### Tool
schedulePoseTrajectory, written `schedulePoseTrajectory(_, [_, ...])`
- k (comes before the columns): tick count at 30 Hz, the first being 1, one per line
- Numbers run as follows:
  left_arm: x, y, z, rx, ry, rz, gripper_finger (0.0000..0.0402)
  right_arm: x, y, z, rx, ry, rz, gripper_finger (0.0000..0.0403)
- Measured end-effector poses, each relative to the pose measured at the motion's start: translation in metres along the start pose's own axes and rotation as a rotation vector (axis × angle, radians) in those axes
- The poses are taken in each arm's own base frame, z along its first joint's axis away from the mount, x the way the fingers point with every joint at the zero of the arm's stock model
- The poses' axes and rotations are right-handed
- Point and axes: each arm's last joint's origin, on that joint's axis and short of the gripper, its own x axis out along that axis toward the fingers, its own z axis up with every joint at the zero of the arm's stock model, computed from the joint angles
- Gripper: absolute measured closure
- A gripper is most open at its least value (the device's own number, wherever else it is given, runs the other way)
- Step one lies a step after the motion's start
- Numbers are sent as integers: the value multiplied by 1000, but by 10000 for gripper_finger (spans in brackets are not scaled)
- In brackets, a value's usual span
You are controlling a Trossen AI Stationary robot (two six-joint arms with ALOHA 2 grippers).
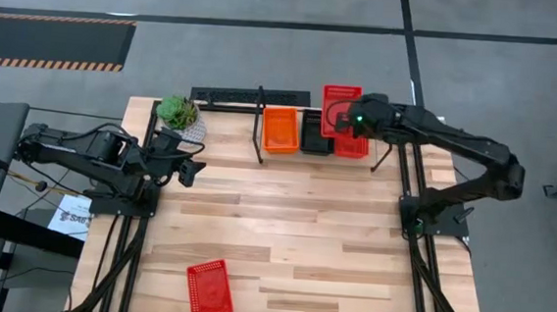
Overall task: Stack baskets on shelf by color
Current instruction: Stack the top red bin on top of the other red bin on the shelf
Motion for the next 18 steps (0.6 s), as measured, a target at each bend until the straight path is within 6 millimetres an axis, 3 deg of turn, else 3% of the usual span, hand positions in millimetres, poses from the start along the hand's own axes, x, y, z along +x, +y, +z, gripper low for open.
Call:
schedulePoseTrajectory(3, [0,0,0,13,0,0,123,19,-7,-7,9,45,-61,401])
schedulePoseTrajectory(9, [0,0,0,8,0,0,123,44,-16,-2,-5,82,-139,401])
schedulePoseTrajectory(18, [0,0,1,-34,-16,9,123,65,-26,10,-51,114,-195,401])
